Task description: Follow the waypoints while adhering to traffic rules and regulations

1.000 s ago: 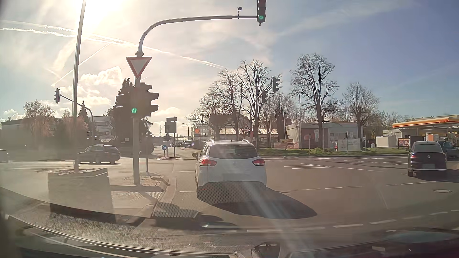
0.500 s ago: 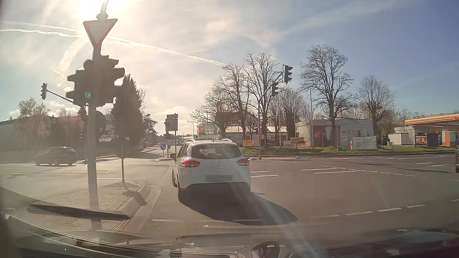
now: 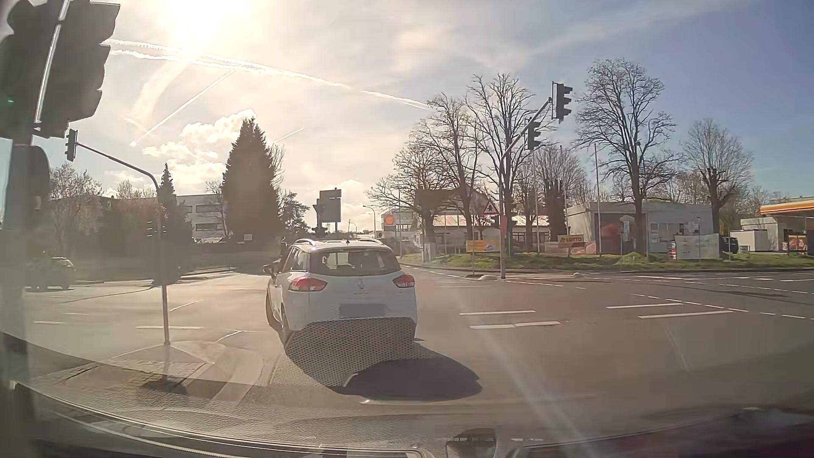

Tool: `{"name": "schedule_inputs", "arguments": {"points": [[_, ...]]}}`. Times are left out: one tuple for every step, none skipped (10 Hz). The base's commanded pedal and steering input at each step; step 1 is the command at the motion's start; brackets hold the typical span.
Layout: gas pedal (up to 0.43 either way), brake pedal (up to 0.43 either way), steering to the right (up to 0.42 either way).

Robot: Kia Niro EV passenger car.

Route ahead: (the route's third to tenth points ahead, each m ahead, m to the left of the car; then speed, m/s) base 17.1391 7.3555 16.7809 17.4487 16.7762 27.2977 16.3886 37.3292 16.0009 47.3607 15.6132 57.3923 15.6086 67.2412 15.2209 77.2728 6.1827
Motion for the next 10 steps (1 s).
{"name": "schedule_inputs", "arguments": {"points": [[0.067,0.000,-0.109],[0.067,0.000,-0.116],[0.067,0.000,-0.125],[0.079,0.000,-0.134],[0.079,0.000,-0.142],[0.079,0.000,-0.151],[0.087,0.000,-0.163],[0.098,0.000,-0.177],[0.098,0.000,-0.191],[0.098,0.000,-0.203]]}}
